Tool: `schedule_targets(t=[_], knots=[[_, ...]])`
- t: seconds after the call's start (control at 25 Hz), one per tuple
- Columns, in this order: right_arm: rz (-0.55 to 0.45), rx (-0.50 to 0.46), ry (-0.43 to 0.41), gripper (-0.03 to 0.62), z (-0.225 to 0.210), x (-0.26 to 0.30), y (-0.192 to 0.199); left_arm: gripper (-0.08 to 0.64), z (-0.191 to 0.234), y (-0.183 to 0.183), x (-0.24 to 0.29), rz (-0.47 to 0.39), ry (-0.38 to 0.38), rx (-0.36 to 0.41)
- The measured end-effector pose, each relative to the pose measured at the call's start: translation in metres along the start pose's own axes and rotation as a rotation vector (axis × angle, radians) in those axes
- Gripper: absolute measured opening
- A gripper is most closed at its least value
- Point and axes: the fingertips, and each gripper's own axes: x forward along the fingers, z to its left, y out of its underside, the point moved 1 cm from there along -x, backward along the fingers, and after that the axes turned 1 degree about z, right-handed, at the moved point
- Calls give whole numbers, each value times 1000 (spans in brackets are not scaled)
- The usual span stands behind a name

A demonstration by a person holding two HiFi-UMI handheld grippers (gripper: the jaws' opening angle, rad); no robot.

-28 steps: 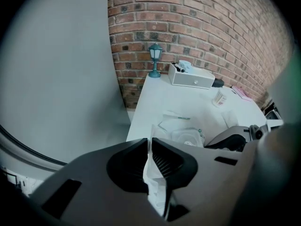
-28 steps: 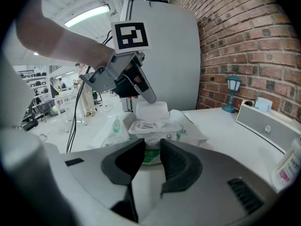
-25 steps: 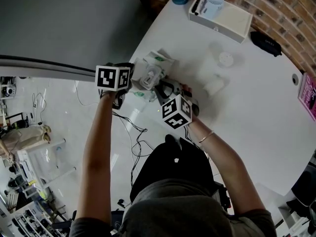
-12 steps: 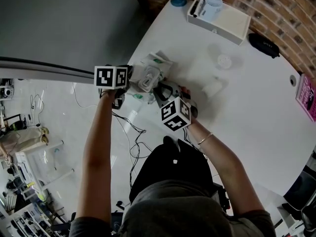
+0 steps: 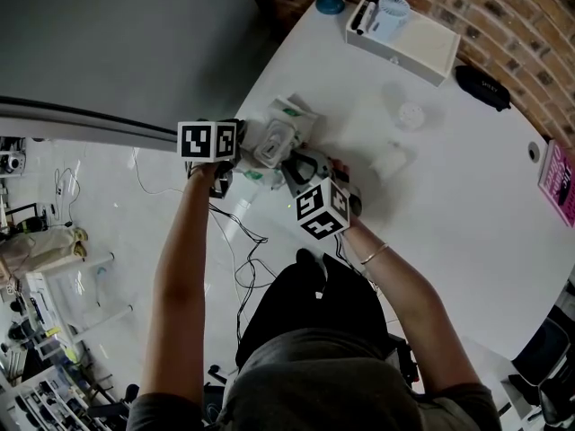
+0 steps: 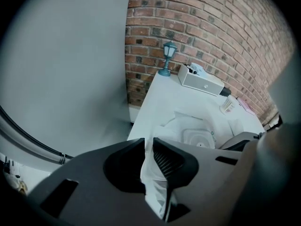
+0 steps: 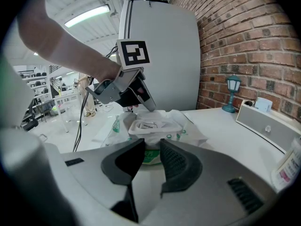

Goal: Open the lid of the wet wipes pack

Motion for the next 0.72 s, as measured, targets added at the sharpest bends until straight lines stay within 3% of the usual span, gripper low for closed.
schedule_targets(t=[0.28, 0.72], knots=[[-4, 5, -2, 112, 0, 0, 0, 49, -3, -7, -14, -39, -73, 76], [-5, 27, -13, 115, -2, 0, -1, 81, 2, -17, -42, -107, -144, 95]])
